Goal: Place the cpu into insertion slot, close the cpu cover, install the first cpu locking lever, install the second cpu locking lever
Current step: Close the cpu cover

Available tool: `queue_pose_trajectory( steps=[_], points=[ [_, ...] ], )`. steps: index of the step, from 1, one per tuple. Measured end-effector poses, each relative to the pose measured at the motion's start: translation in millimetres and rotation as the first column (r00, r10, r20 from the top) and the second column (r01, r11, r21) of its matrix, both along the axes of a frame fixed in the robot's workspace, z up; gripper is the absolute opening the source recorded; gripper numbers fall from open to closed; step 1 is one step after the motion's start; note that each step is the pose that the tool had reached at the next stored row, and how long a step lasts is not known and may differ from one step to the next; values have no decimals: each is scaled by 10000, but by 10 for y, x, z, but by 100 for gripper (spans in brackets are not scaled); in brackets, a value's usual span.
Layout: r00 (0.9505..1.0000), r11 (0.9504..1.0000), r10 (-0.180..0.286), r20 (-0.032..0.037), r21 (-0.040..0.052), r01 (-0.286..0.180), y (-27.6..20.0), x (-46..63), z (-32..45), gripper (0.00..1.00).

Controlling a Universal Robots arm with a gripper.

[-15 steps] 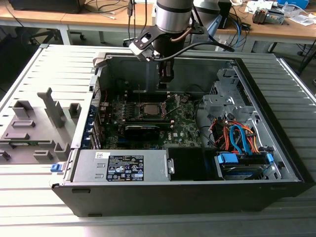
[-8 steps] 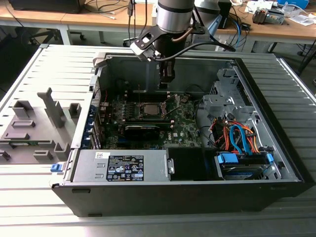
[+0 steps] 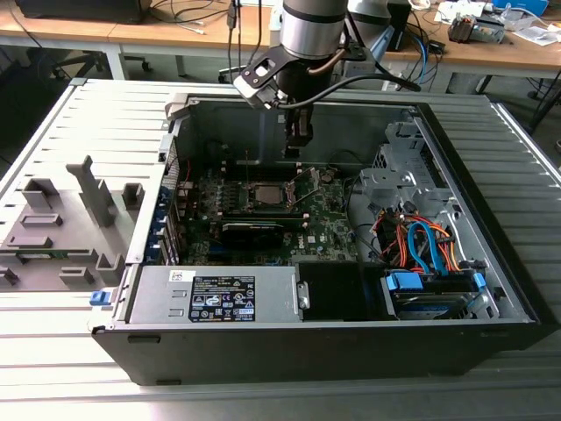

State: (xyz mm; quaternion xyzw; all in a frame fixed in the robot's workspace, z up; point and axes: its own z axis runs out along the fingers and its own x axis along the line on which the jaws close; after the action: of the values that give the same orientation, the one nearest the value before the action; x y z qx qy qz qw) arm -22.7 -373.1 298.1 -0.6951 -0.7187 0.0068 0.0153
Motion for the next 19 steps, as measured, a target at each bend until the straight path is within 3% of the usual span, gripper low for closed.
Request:
queue_pose_trajectory(
  steps=[19],
  points=[
    [10000,10000,0,0,0,0,0,42,0,11]
  ],
)
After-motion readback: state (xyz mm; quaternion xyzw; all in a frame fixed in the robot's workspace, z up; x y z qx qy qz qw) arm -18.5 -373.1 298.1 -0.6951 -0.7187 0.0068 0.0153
